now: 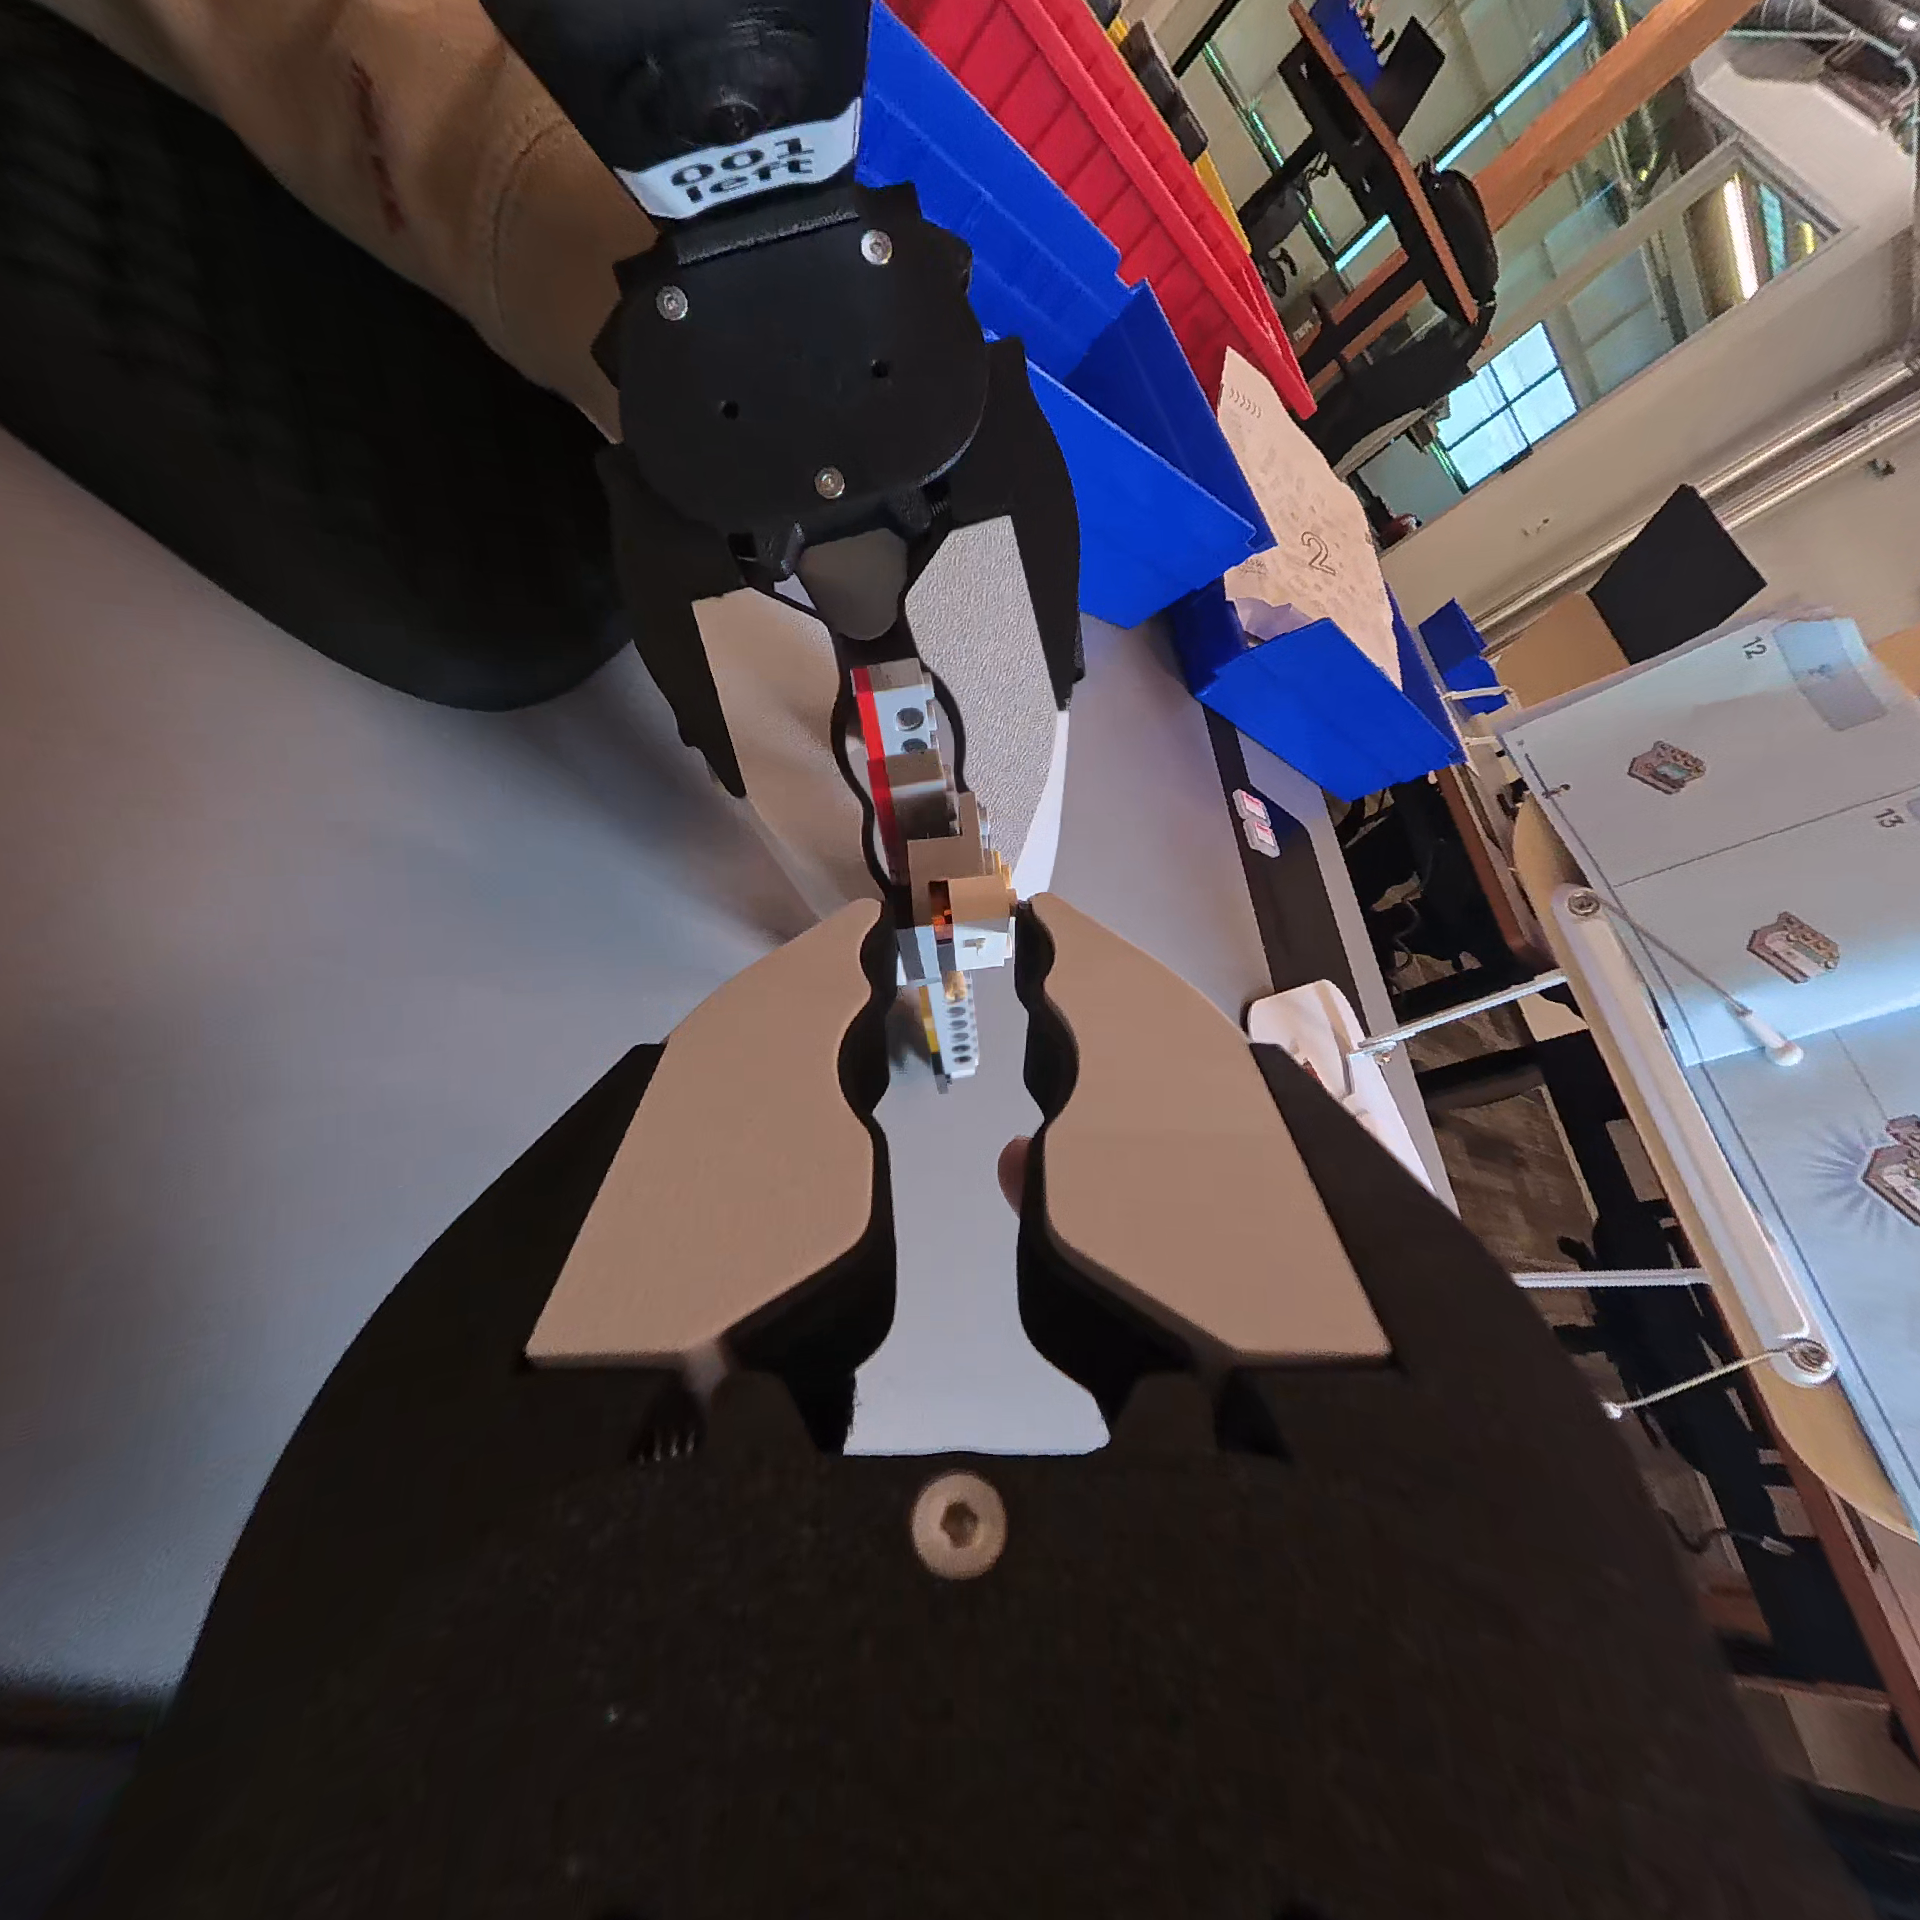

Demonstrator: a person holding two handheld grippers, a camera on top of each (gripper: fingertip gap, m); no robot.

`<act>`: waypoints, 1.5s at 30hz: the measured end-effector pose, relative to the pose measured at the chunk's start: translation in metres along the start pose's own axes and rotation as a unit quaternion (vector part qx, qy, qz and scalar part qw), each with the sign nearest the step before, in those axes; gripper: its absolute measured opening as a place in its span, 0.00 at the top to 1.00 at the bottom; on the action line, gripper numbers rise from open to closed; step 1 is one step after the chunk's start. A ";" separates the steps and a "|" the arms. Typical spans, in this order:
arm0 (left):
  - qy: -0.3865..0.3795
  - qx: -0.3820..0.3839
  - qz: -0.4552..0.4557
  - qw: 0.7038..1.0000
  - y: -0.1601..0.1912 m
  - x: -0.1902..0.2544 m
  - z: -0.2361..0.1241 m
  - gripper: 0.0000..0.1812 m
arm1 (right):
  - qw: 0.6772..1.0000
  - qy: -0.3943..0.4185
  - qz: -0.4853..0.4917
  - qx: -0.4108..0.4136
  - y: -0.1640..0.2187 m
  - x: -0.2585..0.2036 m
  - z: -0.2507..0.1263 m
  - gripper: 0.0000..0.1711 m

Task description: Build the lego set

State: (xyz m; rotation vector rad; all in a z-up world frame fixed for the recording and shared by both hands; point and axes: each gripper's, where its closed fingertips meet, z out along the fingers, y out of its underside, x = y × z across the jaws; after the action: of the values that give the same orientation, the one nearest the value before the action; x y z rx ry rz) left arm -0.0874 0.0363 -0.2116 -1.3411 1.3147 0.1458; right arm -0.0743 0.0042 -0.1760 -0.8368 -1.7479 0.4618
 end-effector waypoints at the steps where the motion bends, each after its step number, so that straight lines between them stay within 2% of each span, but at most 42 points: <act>1: 0.000 0.003 -0.001 1.000 -0.002 0.000 0.000 0.87 | 1.000 -0.001 0.001 0.000 0.000 0.000 0.000 0.87; 15: -0.004 0.015 -0.005 1.000 -0.016 0.001 -0.001 0.83 | 0.997 -0.022 -0.002 -0.070 0.005 -0.002 -0.003 0.87; 29: -0.005 0.017 0.002 1.000 -0.024 0.005 0.000 0.84 | 0.987 -0.036 -0.042 -0.148 0.002 -0.005 -0.008 0.87; 45: -0.010 0.036 0.012 0.999 -0.035 0.007 -0.003 0.84 | 0.985 -0.047 -0.051 -0.159 -0.006 -0.008 -0.013 0.87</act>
State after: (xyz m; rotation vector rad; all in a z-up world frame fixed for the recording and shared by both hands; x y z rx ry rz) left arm -0.0609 0.0185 -0.1944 -1.2600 1.3081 0.1279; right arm -0.0623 -0.0068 -0.1732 -0.9544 -1.9736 0.1566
